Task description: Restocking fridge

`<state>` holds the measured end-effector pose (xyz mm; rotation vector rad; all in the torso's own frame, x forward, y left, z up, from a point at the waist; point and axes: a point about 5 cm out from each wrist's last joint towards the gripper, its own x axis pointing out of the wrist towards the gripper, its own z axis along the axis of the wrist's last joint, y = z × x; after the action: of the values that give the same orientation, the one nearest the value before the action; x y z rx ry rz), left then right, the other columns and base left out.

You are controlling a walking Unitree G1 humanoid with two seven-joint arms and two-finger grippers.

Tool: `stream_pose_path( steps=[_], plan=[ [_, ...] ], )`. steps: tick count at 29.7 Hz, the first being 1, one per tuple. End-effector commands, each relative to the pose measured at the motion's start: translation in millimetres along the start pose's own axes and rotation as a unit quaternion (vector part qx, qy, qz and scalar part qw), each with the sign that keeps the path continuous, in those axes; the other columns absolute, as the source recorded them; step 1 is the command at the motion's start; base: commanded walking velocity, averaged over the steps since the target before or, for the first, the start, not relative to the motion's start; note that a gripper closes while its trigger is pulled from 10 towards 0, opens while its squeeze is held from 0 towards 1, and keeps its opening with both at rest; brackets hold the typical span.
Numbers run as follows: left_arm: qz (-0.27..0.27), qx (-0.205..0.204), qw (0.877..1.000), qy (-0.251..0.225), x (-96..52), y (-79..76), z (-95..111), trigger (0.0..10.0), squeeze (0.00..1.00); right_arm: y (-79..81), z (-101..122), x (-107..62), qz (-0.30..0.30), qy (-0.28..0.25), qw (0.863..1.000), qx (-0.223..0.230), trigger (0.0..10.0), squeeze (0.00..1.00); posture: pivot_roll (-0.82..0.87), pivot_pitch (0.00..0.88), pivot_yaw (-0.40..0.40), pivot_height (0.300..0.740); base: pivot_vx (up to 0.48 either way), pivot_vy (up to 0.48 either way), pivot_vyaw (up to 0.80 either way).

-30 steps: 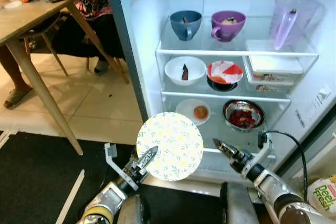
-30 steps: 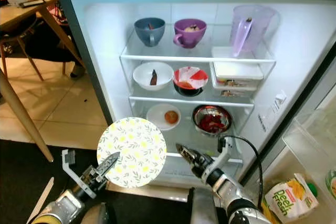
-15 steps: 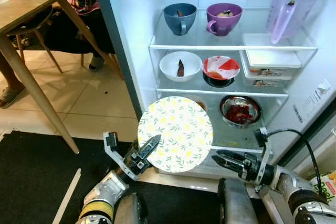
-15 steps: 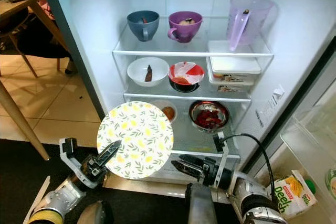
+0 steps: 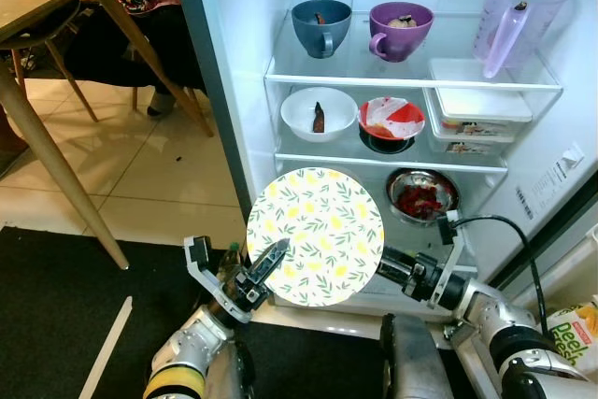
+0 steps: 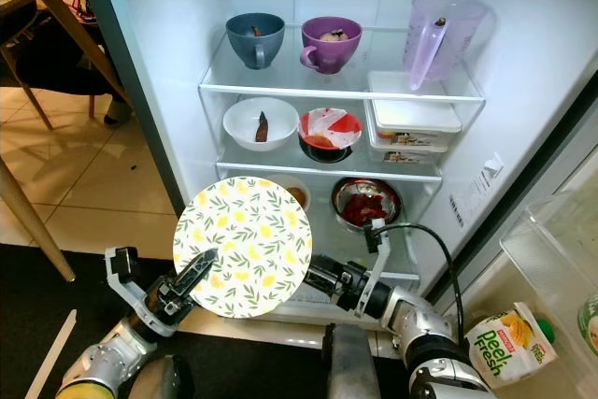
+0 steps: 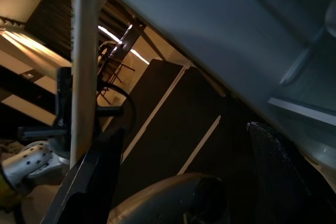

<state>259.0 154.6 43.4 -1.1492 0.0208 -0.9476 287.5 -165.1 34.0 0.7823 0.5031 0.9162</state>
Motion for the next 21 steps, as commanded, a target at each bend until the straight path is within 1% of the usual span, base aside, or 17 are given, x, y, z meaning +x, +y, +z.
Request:
stream_pose_path(
  steps=[1, 3, 4, 5, 6, 8, 9, 11, 13, 14, 15, 18, 21],
  plan=[
    [0.009, 0.013, 1.0, -0.015, -3.0, -0.6, 5, 10.0, 0.0, -5.4, -2, -6.1, -0.03, -0.026, 0.999, 0.012, 10.0, 0.0, -0.04, 0.084, 0.019, 0.451, 0.0, 0.0, 0.0],
    [0.027, 0.03, 0.999, -0.036, -8.1, -0.2, 14, 10.0, 0.0, -8.8, 1, -13.2, -0.045, -0.067, 0.996, 0.022, 10.0, 0.0, -0.05, 0.077, 0.029, 0.451, 0.0, 0.0, 0.0],
    [0.027, 0.03, 0.999, -0.036, -8.1, -0.2, 14, 10.0, 0.0, -8.8, 1, -13.2, -0.045, -0.067, 0.996, 0.022, 10.0, 0.0, -0.05, 0.077, 0.029, 0.451, 0.0, 0.0, 0.0],
    [0.056, 0.044, 0.996, -0.055, -13.3, 2.7, 22, 10.0, 0.0, -9.7, 7, -18.0, -0.048, -0.111, 0.992, 0.034, 10.0, 0.0, -0.05, 0.072, 0.034, 0.451, 0.0, 0.0, 0.0],
    [0.056, 0.044, 0.996, -0.055, -13.3, 2.7, 22, 10.0, 0.0, -9.7, 7, -18.0, -0.048, -0.111, 0.992, 0.034, 10.0, 0.0, -0.05, 0.072, 0.034, 0.451, 0.0, 0.0, 0.0],
    [0.082, 0.05, 0.993, -0.075, -17.5, 6.4, 29, 10.0, 0.0, -9.1, 13, -21.3, -0.039, -0.148, 0.987, 0.051, 10.0, 0.0, -0.05, 0.072, 0.034, 0.451, 0.0, 0.0, 0.0],
    [0.082, 0.05, 0.993, -0.075, -17.5, 6.4, 29, 10.0, 0.0, -9.1, 13, -21.3, -0.039, -0.148, 0.987, 0.051, 10.0, 0.0, -0.05, 0.072, 0.034, 0.451, 0.0, 0.0, 0.0],
    [0.096, 0.059, 0.99, -0.083, -20.1, 8.3, 34, 10.0, 0.0, -7.0, 17, -19.0, -0.025, -0.167, 0.984, 0.061, 10.0, 0.0, -0.04, 0.063, 0.03, 0.451, 0.0, 0.0, 0.0],
    [0.094, 0.057, 0.99, -0.084, -17.3, 7.9, 33, 10.0, 0.0, -2.2, 8, -5.9, -0.006, -0.133, 0.99, 0.053, 10.0, 0.0, -0.04, 0.057, 0.029, 0.451, 0.0, 0.0, 0.0],
    [0.092, 0.054, 0.991, -0.079, -15.7, 8.0, 30, 10.0, 0.0, -0.7, 4, -1.8, -0.001, -0.113, 0.992, 0.047, 10.0, 0.0, -0.04, 0.057, 0.029, 0.451, 0.0, 0.0, 0.0],
    [0.092, 0.054, 0.991, -0.079, -15.7, 8.0, 30, 10.0, 0.0, -0.7, 4, -1.8, -0.001, -0.113, 0.992, 0.047, 10.0, 0.0, -0.04, 0.057, 0.029, 0.451, 0.0, 0.0, 0.0],
    [0.083, 0.046, 0.994, -0.062, -7.3, 8.5, 19, 10.0, 0.0, 4.2, -22, 16.3, 0.001, -0.025, 1.0, 0.013, 10.0, 0.0, -0.04, 0.047, 0.028, 0.451, 0.0, 0.0, 0.0],
    [0.083, 0.045, 0.994, -0.062, -6.5, 8.6, 18, 10.0, 0.0, 4.5, -23, 17.5, 0.001, -0.02, 1.0, 0.012, 10.0, 0.0, -0.04, 0.047, 0.028, 0.451, 0.0, 0.0, 0.0]
  ],
)
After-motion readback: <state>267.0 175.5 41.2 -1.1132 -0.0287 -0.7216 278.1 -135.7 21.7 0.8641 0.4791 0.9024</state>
